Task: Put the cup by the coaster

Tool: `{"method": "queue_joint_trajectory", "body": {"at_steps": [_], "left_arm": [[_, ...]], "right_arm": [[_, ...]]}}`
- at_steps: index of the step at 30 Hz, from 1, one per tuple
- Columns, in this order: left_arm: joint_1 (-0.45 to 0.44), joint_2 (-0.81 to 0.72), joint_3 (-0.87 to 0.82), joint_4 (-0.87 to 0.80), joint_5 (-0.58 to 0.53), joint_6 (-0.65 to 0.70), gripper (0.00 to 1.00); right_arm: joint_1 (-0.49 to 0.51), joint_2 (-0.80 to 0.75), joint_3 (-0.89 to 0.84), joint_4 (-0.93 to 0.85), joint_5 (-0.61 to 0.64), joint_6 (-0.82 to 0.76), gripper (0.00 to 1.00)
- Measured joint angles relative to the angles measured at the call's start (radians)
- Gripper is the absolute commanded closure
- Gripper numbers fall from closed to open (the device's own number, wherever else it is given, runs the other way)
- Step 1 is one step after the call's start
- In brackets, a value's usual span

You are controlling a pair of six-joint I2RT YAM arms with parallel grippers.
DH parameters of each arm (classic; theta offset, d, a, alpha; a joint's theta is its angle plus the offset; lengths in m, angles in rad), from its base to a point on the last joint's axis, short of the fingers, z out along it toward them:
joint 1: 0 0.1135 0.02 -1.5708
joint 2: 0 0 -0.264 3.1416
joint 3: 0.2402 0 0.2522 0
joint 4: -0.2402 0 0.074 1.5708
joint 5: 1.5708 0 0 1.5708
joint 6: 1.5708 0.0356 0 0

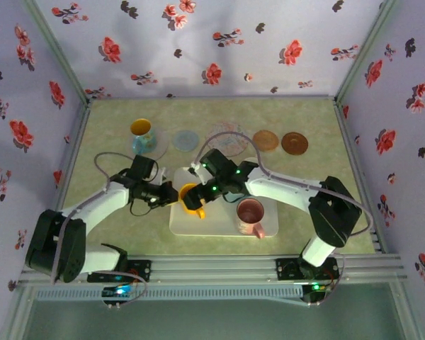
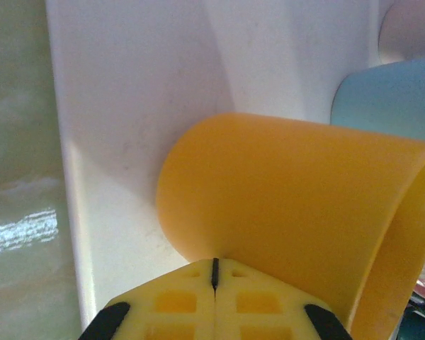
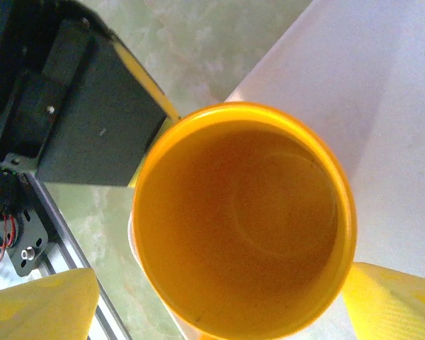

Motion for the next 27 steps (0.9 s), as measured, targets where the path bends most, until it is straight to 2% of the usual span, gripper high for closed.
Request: {"method": "queue_joint_trajectory", "body": {"at_steps": [27], "left_arm": [[0.000, 0.238, 0.240, -0.035, -0.001, 0.137, 1.00]], "right_arm": [[0.004, -0.114, -0.127, 0.043, -0.013, 0.069, 0.10]]}}
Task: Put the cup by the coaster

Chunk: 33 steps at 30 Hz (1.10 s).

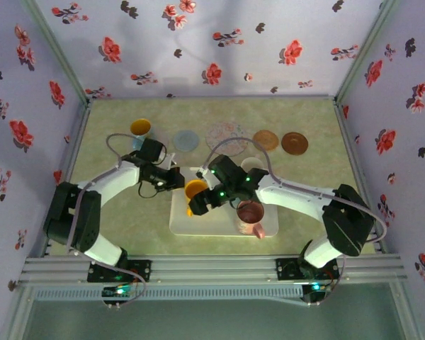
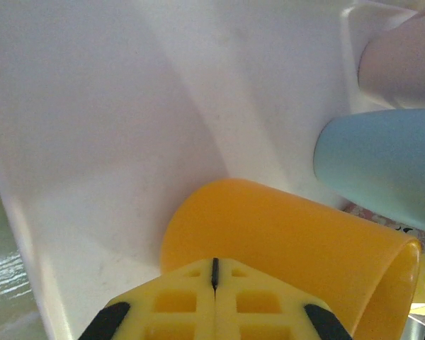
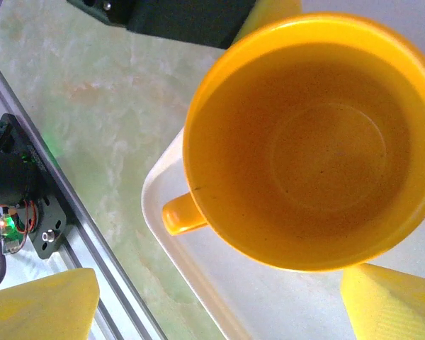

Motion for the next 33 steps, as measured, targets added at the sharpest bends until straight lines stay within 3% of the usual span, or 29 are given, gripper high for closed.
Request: {"method": "queue_joint_trajectory", "body": {"at_steps": [12, 21, 23, 33], "left_arm": [[-0.001, 0.013, 0.074, -0.054, -0.024, 0.026, 1.00], [-0.001, -0.067, 0.123, -0.118, -0.102, 0.053, 0.98], [-0.001, -0.113, 0.123, -0.136, -0.122, 0.063, 0.95], [-0.025, -0.378, 0.119, -0.243, -0.180, 0.133, 0.52]], "right_arm": [[0.002, -0.063, -0.029, 0.006, 0.028, 0.000, 0.08], [0.002, -0.157, -0.048, 0.005, 0.103, -0.028, 0.03], [0.002, -0.190, -0.053, 0.002, 0.130, -0.043, 0.01], [0.002, -0.343, -0.106, -0.011, 0.250, -0.103, 0.00]]}}
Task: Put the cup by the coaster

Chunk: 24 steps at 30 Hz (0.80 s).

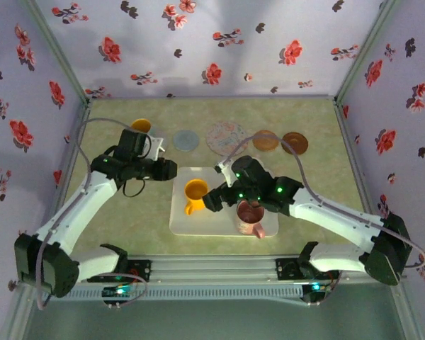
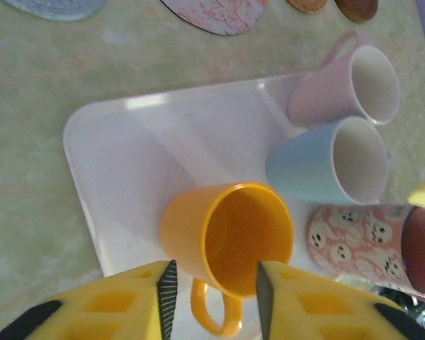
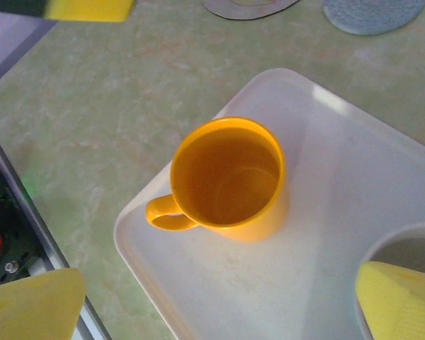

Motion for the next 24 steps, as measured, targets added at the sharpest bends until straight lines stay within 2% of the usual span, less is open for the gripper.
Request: {"method": "queue_joint_trajectory", "body": {"at_steps": [6, 8, 15, 24], "left_arm": [[-0.075, -0.111, -0.075, -0.030, -0.023, 0.010, 0.28], [-0.100, -0.138, -0.103, -0.032, -0.030, 0.003, 0.23], [-0.217, -0.181, -0.199, -0.006, -0.085, -0.048, 0.11], [-0.398, -0.070, -0.211, 0.023, -0.234, -0.055, 0.08]], "right_arm": [[0.000, -0.060, -0.045, -0.023, 0.040, -0.014, 0.00], [0.000, -0.092, -0.068, -0.022, 0.048, -0.014, 0.00], [0.000, -0.203, -0.163, -0.013, 0.055, -0.014, 0.00], [0.000, -0.268, -0.231, -0.013, 0.055, -0.034, 0.00]]}}
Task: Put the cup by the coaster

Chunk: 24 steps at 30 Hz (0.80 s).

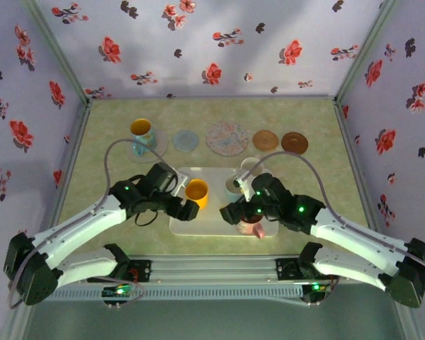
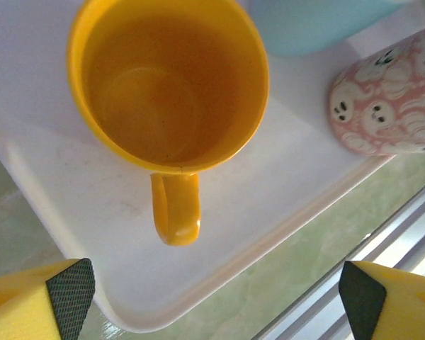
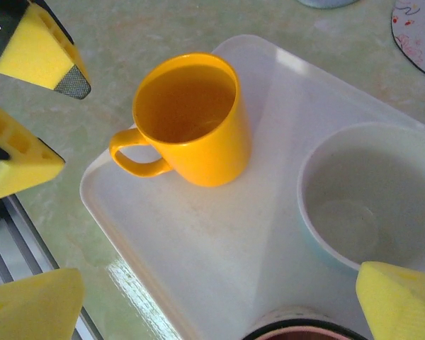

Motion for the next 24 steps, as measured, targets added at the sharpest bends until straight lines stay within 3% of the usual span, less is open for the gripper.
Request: {"method": "queue_joint_trajectory", "body": {"at_steps": [11, 20, 24], "left_arm": [[-0.030, 0.174, 0.002, 0.027, -0.077, 0.026, 0.20], [-0.033, 0.264, 0.031, 0.050, -0.089, 0.069, 0.44], [-0.034, 0.286, 0.047, 0.055, -0.092, 0.080, 0.50]], "right_arm": [[0.000, -0.027, -0.024, 0.003, 0.018, 0.000, 0.00], [0.000, -0.035, -0.032, 0.008, 0.041, -0.007, 0.00], [0.000, -0.035, -0.037, 0.021, 0.046, -0.007, 0.00]]}}
